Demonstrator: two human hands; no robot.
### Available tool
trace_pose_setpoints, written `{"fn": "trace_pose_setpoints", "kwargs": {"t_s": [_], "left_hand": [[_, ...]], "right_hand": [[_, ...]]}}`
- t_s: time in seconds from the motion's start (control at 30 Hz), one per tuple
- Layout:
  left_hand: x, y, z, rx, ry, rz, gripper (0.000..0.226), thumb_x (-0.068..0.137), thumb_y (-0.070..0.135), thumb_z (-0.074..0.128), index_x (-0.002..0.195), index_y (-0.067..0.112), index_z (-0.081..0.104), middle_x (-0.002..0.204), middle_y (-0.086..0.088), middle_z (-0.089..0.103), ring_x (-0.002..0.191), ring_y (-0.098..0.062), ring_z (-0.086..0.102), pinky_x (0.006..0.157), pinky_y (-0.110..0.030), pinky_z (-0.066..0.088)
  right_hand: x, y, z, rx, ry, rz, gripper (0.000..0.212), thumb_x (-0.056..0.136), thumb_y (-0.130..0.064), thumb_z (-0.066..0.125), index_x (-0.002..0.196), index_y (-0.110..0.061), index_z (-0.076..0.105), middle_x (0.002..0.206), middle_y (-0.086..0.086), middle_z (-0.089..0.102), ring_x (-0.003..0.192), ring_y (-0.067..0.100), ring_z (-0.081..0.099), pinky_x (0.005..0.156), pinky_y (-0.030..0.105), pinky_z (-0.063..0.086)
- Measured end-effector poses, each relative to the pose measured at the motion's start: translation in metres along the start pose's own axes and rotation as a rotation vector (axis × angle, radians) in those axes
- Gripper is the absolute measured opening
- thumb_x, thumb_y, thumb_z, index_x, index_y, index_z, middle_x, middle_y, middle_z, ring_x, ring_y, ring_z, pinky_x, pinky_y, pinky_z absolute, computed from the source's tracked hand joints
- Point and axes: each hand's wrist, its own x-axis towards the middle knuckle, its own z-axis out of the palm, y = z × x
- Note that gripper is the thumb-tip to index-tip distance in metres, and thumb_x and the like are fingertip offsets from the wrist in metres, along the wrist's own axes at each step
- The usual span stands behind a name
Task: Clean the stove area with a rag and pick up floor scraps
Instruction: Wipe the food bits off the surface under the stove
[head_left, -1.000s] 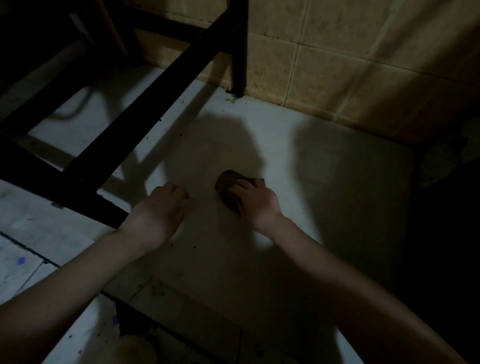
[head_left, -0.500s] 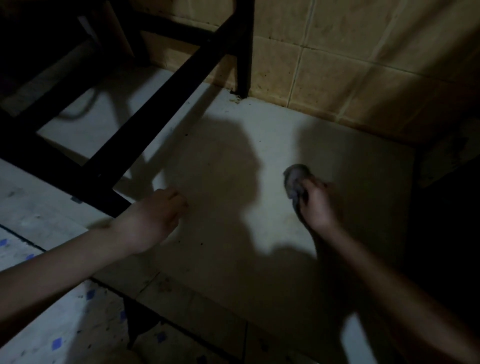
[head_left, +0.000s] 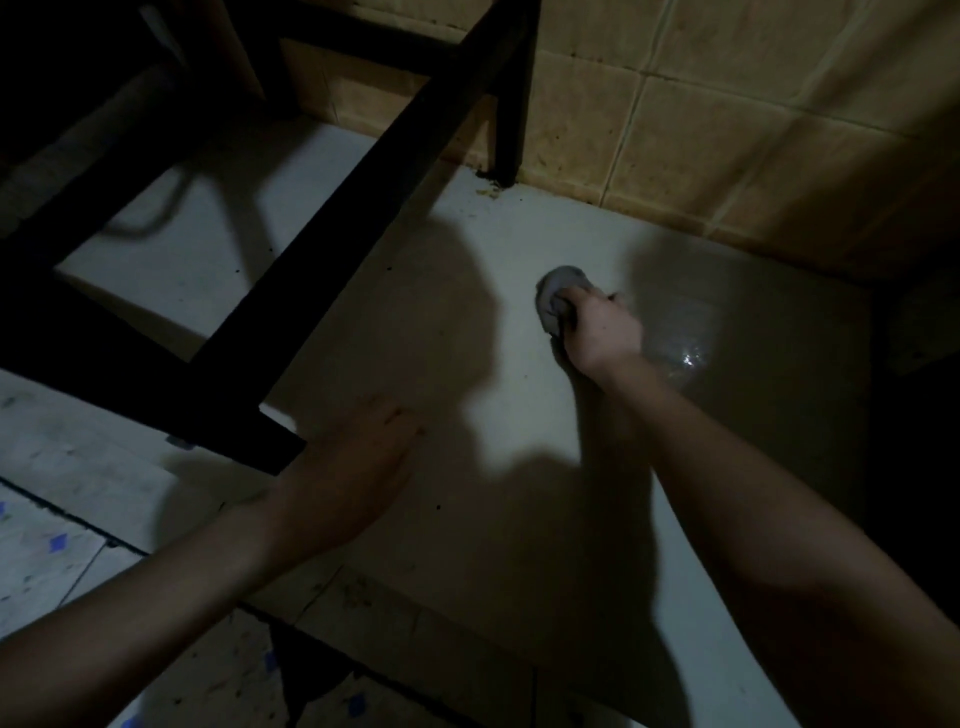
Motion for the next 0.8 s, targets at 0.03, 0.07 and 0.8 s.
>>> {"fn": "trace_pose_setpoints", "kwargs": {"t_s": [0.03,0.07,0.8], "left_hand": [[0.001,0.0,0.004,-0.025,0.003,-0.021,0.014,0.087,0.005,0.06,0.101,0.003,0.061,0.101,-0.014,0.059,0.089,-0.029,0.056,0.08,-0.037,0.047],[0.002,0.0,0.009,-0.039,0.013,-0.043,0.016,0.086,0.004,0.06,0.102,0.003,0.061,0.101,-0.015,0.059,0.09,-0.031,0.056,0.081,-0.037,0.045],[0.015,-0.001,0.045,0.016,-0.081,-0.08,0.032,0.094,0.014,0.044,0.125,0.011,0.05,0.126,-0.008,0.049,0.114,-0.024,0.045,0.098,-0.032,0.033]], "right_hand": [[-0.004,-0.004,0.002,-0.016,-0.018,-0.051,0.036,0.087,-0.022,0.049,0.123,-0.026,0.053,0.131,0.007,0.054,0.111,0.038,0.046,0.083,0.04,0.044],[-0.01,-0.008,0.004,-0.033,-0.029,-0.11,0.037,0.086,-0.022,0.05,0.123,-0.027,0.053,0.131,0.006,0.054,0.11,0.037,0.047,0.082,0.039,0.044],[-0.094,0.038,0.0,0.02,-0.08,-0.308,0.042,0.087,-0.017,0.051,0.127,-0.03,0.054,0.141,0.0,0.049,0.12,0.031,0.048,0.099,0.037,0.041]]}}
